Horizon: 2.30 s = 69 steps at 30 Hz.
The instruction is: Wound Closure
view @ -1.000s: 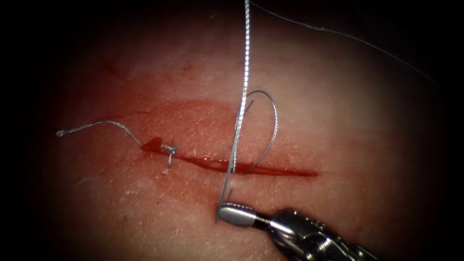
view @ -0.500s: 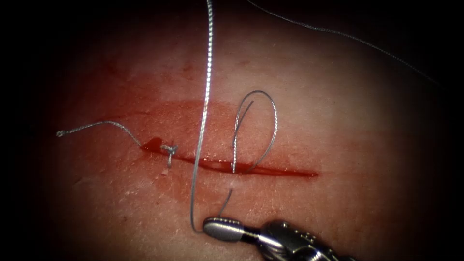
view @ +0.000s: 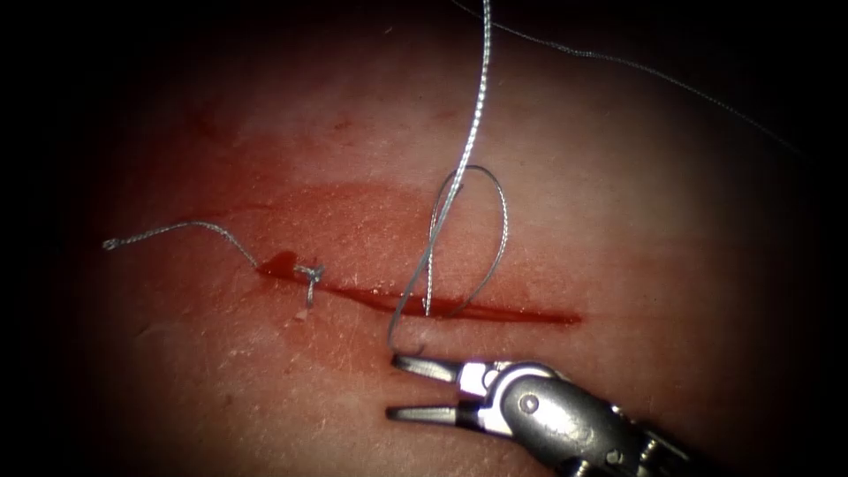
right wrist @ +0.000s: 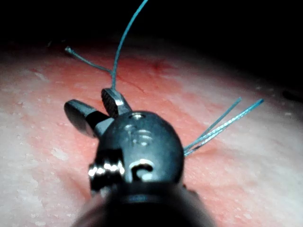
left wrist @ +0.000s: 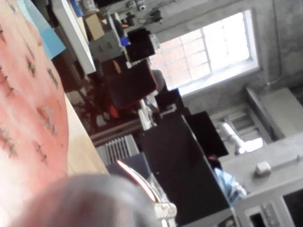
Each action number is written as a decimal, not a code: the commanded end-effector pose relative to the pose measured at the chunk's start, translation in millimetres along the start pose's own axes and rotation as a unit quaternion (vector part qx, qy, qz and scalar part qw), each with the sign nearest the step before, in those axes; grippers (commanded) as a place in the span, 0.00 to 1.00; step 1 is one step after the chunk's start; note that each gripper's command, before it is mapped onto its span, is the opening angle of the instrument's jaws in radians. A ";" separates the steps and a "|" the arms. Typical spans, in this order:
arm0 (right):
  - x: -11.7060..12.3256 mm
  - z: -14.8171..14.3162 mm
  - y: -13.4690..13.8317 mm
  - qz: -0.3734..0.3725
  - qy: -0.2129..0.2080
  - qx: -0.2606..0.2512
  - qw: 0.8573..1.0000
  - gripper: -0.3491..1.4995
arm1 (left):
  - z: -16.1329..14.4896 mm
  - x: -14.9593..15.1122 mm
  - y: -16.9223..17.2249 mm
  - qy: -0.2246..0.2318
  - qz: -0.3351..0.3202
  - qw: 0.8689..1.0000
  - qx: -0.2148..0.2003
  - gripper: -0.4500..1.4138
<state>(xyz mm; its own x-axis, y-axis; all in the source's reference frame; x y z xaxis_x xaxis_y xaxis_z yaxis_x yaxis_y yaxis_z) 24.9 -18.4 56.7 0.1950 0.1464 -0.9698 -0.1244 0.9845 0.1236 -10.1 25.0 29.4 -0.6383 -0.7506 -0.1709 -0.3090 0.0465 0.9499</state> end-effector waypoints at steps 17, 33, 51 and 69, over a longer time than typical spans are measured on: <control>0.7 -6.1 -1.9 0.083 -0.006 -0.030 0.996 0.32 | 1.2 -0.6 -1.1 -0.007 0.008 1.000 0.001 0.00; -1.8 -3.0 1.8 0.087 -0.022 -0.090 0.992 0.35 | 1.5 -0.7 -1.3 -0.007 0.011 1.000 0.001 0.00; -2.4 -1.4 1.9 0.086 -0.026 -0.054 0.995 0.00 | 2.3 -0.5 -1.4 -0.004 0.011 1.000 0.004 0.00; 7.4 -18.4 2.6 0.129 -0.032 -0.102 0.986 0.00 | 3.4 1.0 -1.0 0.005 0.019 1.000 0.018 0.00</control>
<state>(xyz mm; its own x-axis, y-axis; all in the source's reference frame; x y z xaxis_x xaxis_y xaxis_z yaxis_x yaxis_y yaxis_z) 7.7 -17.6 46.5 0.1943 0.4085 -0.8918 -0.3703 0.8724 0.3190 -13.0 25.4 28.6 -0.6386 -0.7573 -0.1365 -0.3065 0.0875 0.9478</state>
